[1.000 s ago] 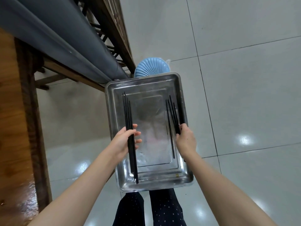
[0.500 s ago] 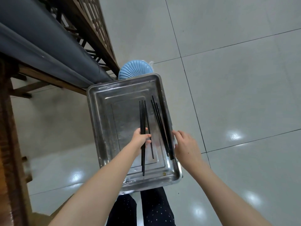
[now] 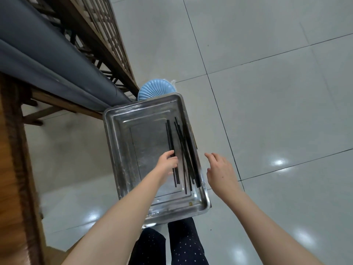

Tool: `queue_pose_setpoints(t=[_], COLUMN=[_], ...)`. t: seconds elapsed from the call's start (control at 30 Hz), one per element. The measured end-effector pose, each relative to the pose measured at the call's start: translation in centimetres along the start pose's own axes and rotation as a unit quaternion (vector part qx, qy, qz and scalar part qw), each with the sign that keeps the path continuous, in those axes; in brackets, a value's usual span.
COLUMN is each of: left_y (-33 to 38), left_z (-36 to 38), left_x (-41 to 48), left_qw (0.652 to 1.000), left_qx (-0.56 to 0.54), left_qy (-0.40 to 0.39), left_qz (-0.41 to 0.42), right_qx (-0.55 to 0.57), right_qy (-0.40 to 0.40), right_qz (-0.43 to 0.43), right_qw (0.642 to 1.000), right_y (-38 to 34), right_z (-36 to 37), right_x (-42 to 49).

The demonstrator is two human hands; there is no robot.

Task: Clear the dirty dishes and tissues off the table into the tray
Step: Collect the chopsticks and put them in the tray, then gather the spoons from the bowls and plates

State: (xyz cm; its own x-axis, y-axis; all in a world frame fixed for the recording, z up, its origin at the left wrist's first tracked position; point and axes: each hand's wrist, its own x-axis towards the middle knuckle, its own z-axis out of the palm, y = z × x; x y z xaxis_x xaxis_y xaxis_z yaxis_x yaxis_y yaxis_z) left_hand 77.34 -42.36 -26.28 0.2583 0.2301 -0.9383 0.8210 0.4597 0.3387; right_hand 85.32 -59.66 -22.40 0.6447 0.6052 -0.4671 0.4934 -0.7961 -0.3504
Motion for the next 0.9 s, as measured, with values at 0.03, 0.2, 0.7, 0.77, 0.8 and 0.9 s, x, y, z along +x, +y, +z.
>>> queue_pose_setpoints(t=[0.03, 0.2, 0.7, 0.77, 0.8, 0.9], left_y=[0.2, 1.1, -5.6, -7.7, -8.8, -12.6], left_z=[-0.4, -3.3, -19.8, -22.6, -23.9, -27.4], left_x=[-1.2, -7.7, -22.7, -24.2, -25.0, -27.4], left_qw=[1.0, 0.998, 0.973, 0.959, 0.949, 0.911], left_qx=[-0.011, -0.045, -0.026, 0.023, 0.049, 0.117], left_qy=[-0.006, -0.002, 0.136, 0.179, 0.207, 0.284], left_qz=[0.002, 0.039, 0.182, 0.218, 0.234, 0.276], right_qx=[0.007, 0.015, -0.099, -0.099, -0.098, -0.099], right_qy=[0.004, 0.037, 0.065, 0.071, 0.074, 0.091], right_qz=[-0.002, -0.037, -0.198, -0.225, -0.238, -0.275], right_qw=[1.0, 0.999, 0.973, 0.967, 0.964, 0.952], right_y=[-0.5, -3.6, -19.5, -22.3, -23.6, -27.9], right_z=[-0.6, -3.3, -4.6, -4.1, -3.9, -3.0], right_x=[-0.3, -1.9, -7.9, -9.2, -9.9, -12.4])
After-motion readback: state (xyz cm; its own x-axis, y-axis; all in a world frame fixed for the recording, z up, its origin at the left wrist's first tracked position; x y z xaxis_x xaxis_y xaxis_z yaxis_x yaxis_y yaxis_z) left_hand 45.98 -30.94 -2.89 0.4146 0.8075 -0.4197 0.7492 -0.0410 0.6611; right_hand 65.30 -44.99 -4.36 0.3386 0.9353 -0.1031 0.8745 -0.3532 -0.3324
